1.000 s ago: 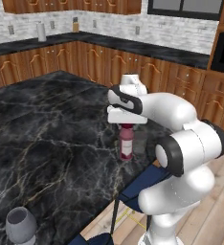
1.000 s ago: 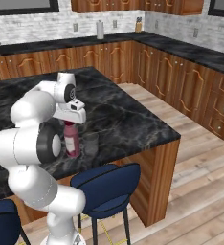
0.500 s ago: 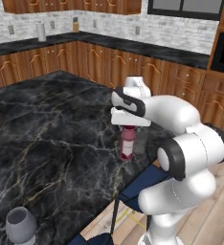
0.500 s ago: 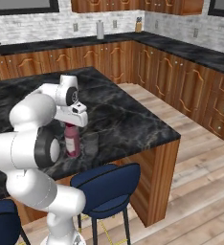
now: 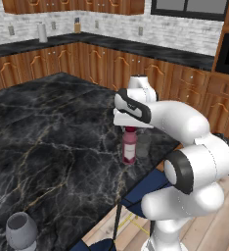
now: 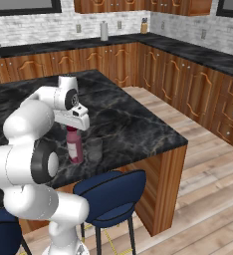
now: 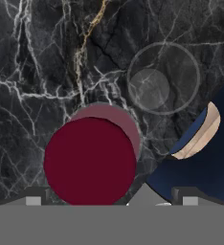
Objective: There is a wine glass and glass cup on the dining counter. Place the wine bottle next to the wine glass and the juice bottle next to the glass cup.
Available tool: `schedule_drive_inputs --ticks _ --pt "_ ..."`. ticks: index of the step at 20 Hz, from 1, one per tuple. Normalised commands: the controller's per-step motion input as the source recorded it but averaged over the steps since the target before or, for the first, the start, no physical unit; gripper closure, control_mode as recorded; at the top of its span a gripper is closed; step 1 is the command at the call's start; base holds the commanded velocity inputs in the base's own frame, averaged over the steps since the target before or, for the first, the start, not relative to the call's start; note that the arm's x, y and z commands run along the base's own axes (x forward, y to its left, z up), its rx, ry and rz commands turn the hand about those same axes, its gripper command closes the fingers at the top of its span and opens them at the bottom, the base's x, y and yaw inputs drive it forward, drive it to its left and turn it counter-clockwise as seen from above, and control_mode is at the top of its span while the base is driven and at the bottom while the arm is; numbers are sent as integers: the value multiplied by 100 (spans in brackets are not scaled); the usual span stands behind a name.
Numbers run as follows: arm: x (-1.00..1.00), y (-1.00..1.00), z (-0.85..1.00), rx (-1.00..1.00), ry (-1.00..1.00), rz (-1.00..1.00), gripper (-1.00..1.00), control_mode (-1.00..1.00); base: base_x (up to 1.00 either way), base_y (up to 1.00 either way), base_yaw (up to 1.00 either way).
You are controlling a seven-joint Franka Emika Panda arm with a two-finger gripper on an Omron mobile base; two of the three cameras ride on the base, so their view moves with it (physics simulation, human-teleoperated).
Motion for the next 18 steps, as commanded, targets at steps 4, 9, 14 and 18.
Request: schedule_drive_inputs --ticks 4,9,14,18 --pt "-42 6 3 0 -13 0 -100 -100 0 0 0" --pt "-54 5 0 0 -16 0 -100 -100 0 0 0" --pt "-58 0 3 1 -13 0 -100 -100 0 0 0" --pt "-51 0 12 9 0 0 -100 -100 0 0 0"
